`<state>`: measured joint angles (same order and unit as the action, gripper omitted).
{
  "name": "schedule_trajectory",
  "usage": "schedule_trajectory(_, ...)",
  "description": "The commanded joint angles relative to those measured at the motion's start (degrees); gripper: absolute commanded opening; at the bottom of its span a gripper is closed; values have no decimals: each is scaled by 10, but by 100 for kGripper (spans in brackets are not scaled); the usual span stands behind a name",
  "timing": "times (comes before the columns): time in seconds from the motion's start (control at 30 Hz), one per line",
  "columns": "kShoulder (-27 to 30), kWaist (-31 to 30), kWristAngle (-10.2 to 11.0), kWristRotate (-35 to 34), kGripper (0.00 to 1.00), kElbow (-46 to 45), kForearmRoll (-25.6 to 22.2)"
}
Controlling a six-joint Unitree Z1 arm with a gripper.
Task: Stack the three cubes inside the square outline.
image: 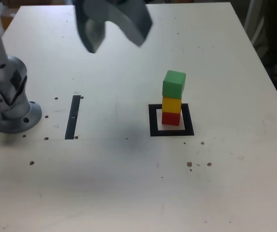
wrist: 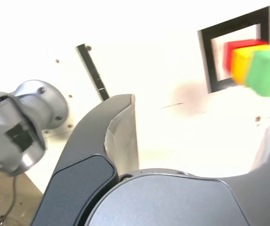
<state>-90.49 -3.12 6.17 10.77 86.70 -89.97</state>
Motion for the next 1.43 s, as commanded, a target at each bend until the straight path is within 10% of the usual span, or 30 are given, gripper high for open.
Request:
schedule_trajectory(0.0, 20, 0, 1, -9, 99, -48, 9)
schedule_trajectory(0.3, 49, 0, -13, -42, 99, -239, 124)
schedule_trajectory(0.7, 49, 5, -21, -165, 99, -377, 160)
schedule_trajectory(1.4, 31, 1, -27, -156, 99, -408, 252)
